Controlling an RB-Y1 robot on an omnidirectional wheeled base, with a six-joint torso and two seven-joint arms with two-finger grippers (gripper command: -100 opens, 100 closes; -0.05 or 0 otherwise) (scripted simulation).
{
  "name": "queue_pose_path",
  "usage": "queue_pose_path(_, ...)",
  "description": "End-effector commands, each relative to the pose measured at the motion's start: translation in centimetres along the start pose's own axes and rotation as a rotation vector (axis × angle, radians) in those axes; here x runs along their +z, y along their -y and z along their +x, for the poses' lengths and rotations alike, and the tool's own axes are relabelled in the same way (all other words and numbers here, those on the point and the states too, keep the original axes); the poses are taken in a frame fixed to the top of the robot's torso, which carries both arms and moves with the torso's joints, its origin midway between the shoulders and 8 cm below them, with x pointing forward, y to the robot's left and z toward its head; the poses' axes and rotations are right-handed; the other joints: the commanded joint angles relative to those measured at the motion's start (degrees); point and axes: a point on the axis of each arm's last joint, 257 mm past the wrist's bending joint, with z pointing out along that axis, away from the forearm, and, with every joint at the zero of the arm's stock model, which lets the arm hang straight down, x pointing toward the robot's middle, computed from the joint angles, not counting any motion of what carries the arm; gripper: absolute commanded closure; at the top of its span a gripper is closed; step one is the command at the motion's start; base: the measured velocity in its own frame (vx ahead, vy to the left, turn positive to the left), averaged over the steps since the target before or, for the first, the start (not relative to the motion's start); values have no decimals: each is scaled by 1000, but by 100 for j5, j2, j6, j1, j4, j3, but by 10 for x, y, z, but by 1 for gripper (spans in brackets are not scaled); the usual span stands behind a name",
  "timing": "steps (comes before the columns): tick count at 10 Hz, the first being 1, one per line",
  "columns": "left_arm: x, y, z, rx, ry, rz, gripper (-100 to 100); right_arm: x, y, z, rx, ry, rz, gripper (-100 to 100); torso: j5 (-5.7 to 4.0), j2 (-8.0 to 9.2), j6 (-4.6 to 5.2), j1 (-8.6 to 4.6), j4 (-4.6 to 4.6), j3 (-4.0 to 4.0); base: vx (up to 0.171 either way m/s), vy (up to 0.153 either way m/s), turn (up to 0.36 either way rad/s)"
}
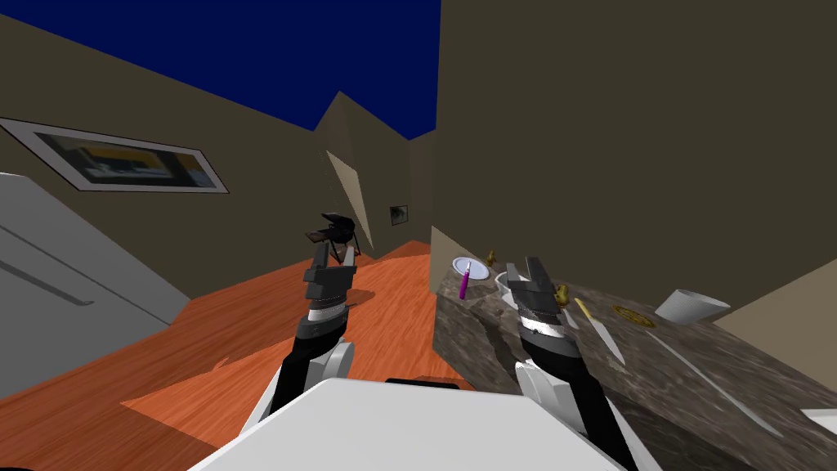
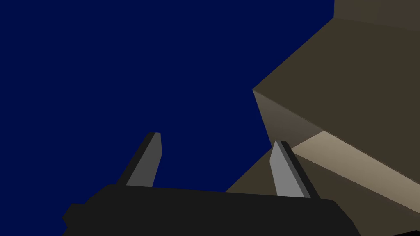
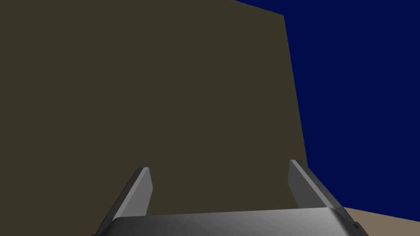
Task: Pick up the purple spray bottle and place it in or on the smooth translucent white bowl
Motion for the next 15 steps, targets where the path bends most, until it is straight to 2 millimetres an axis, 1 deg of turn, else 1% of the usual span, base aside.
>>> queue_pose_path(1,0,0,0,0,0,0,0,-3,12,3,-49,-44,35,-100,0,0,0,0,0,0,45,81,-46)
queue_pose_path(4,0,0,0,0,0,0,0,-10,40,-1,-155,-112,110,-100,4,-7,0,21,-2,-4,53,116,-52)
queue_pose_path(7,0,0,0,0,0,0,0,-20,71,-14,-274,-167,197,-100,4,-8,0,20,-2,-5,61,121,-61)
queue_pose_path(11,0,0,0,0,0,0,0,-36,115,-42,-445,-225,325,-100,8,-7,0,32,-2,-4,61,141,-61)
queue_pose_path(15,0,0,0,0,0,0,0,-57,157,-79,-620,-277,462,-100,7,-7,-1,30,-2,-5,52,149,-37)
